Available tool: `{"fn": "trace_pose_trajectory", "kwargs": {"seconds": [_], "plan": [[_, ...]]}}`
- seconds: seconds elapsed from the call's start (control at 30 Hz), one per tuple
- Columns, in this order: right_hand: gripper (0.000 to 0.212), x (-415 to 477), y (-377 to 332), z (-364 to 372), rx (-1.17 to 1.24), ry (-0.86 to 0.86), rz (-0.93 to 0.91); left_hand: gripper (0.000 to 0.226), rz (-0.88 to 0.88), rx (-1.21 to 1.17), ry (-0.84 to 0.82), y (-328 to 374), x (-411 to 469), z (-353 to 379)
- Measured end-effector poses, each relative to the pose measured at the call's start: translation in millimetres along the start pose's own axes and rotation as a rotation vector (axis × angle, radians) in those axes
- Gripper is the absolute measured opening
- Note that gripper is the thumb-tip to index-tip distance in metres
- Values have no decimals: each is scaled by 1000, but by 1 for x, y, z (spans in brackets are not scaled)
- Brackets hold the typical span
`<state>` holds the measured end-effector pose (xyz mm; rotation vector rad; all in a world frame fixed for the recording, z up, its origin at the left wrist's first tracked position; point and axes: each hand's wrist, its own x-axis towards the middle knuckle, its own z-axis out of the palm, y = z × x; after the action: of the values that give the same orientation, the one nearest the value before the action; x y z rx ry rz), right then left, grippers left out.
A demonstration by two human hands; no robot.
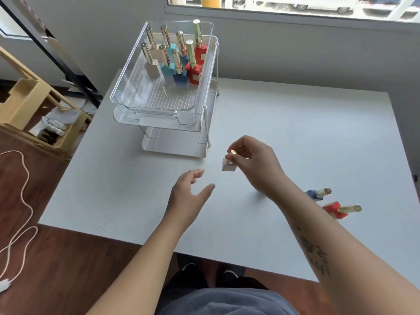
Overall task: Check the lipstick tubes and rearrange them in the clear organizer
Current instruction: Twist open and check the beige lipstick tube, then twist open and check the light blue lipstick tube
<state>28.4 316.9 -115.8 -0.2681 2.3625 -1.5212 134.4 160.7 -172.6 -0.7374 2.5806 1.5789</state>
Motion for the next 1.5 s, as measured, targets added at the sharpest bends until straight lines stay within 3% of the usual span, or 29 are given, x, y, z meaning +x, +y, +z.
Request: {"fn": "trace_pose_trajectory", "kwargs": {"seconds": [0.17, 0.33, 0.73, 0.83, 0.93, 1.17, 1.33, 1.5], "plan": [[5, 2, 28, 18, -76, -1, 78, 59, 89, 529, -27, -69, -11, -11], [6, 5, 47, 36, -104, -26, 115, 67, 82, 762, -113, -103, -15, -13], [12, 4, 57, 57, -98, -41, 116, 69, 91, 767, -104, -111, -16, -9], [25, 0, 54, 55, -77, -37, 115, 70, 89, 771, -121, -107, -16, -9], [31, -15, 55, 45, -92, 13, 118, 69, 170, 796, -173, -100, -18, -2], [11, -72, 91, 17, -127, 100, 200, 69, 331, 846, -279, -83, -29, 39], [19, -83, 117, -5, -81, 341, 357, 70, 339, 811, -296, -77, -25, 47], [29, -67, 121, -10, -6, 334, 389, 70, 364, 824, -316, -79, -22, 40]]}}
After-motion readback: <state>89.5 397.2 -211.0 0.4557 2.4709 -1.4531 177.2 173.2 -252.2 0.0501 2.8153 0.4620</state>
